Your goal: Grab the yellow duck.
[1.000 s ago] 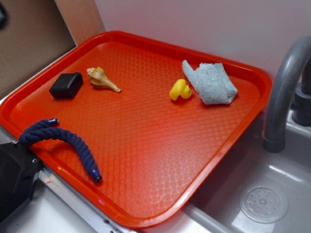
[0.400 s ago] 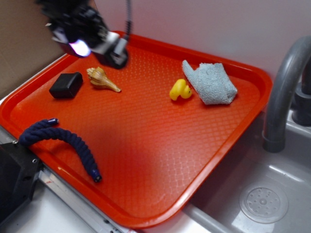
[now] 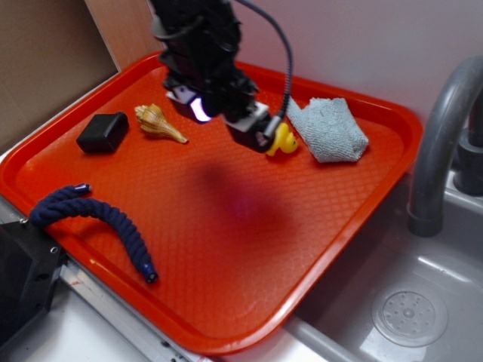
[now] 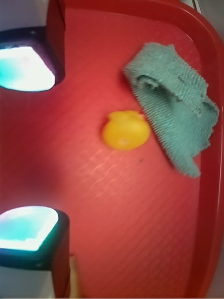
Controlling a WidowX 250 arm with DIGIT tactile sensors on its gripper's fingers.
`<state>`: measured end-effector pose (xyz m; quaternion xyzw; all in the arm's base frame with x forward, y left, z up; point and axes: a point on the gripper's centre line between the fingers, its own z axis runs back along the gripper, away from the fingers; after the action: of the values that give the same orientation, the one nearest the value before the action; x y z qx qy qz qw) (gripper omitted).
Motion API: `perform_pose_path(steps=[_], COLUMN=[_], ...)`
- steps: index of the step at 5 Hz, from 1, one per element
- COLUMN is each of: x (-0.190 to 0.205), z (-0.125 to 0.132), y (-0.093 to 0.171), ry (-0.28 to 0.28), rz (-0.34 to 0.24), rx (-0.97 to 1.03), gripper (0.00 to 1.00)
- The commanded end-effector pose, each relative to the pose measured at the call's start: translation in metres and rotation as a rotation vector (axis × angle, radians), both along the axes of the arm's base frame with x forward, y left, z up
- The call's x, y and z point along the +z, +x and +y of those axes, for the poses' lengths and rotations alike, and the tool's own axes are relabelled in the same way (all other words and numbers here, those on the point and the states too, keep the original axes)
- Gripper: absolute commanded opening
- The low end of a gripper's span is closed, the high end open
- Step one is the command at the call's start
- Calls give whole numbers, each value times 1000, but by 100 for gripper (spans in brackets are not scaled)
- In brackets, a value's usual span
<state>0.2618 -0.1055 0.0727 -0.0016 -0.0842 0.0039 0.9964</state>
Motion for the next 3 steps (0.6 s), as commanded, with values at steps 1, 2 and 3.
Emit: perform_pose_path(steps=[1,2,3], x=[-13,-29,-40], z=[-22,-25,-28], y=[37,46,44], ry=[0,-4,12], rz=[-28,4,37], rx=[-38,-55,-83], gripper=[100,100,0])
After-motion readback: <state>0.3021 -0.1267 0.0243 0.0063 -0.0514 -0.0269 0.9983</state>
